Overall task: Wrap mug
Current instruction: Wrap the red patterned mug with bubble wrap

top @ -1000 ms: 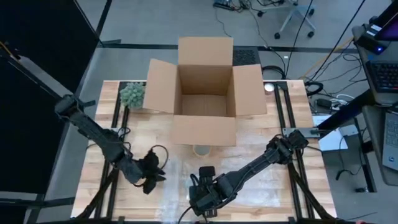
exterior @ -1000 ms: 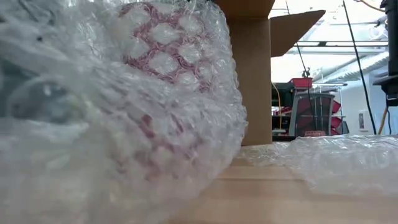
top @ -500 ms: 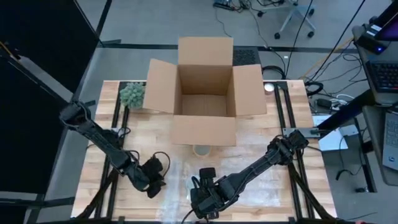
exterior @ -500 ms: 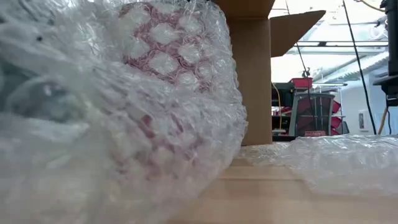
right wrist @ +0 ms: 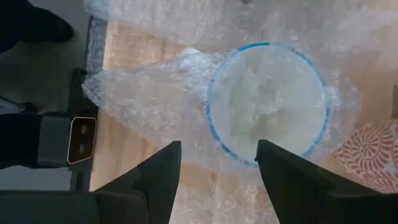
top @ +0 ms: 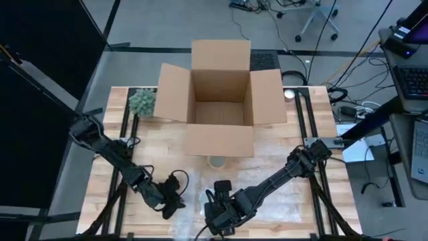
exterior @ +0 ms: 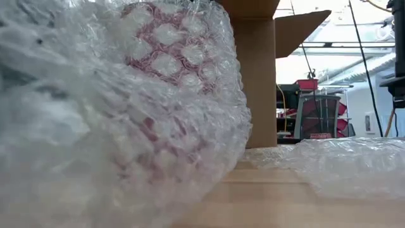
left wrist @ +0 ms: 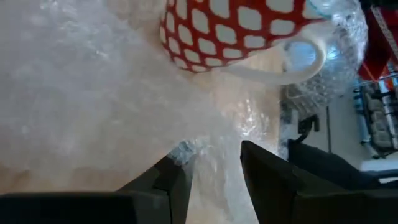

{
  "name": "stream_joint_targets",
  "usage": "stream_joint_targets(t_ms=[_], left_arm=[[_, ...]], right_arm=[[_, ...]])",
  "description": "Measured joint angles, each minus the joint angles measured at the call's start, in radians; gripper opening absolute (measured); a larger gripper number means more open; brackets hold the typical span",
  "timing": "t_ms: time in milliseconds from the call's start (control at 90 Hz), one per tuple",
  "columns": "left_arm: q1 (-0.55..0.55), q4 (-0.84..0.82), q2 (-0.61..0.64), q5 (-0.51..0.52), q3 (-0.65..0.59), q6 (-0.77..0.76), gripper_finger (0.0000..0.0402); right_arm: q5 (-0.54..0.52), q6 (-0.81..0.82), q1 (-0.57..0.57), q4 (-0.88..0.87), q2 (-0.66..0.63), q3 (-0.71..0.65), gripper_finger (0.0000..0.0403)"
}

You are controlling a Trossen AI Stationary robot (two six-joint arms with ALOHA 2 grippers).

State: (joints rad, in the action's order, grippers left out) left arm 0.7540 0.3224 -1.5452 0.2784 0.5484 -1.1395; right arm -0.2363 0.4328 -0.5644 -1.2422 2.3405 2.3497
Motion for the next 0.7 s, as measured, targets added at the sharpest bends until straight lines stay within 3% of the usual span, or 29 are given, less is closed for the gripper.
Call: stream_joint_targets(t_ms=[189,444,589,700], left_arm=[[0.0,-0.036,0.002,0.007,0.0,0.04,0.0012],[0.043,-0.049,0.202,0.063,0.0,0.082,0.0],[0.041,-0.045,0.339,0.134,0.03,0.223,0.0],[0.01,-0.029,0.369,0.156,0.078,0.356,0.0]], right_arm=[[-0.001,0.0,0.0,0.002,0.0,0.0,0.0196],[0.0,0.023,-0.014,-0.011,-0.02,-0.001,0.0196],[0.001,0.027,-0.024,-0.03,-0.022,-0.001,0.0196],[0.001,0.051,-0.029,-0.032,-0.023,-0.001,0.0196]])
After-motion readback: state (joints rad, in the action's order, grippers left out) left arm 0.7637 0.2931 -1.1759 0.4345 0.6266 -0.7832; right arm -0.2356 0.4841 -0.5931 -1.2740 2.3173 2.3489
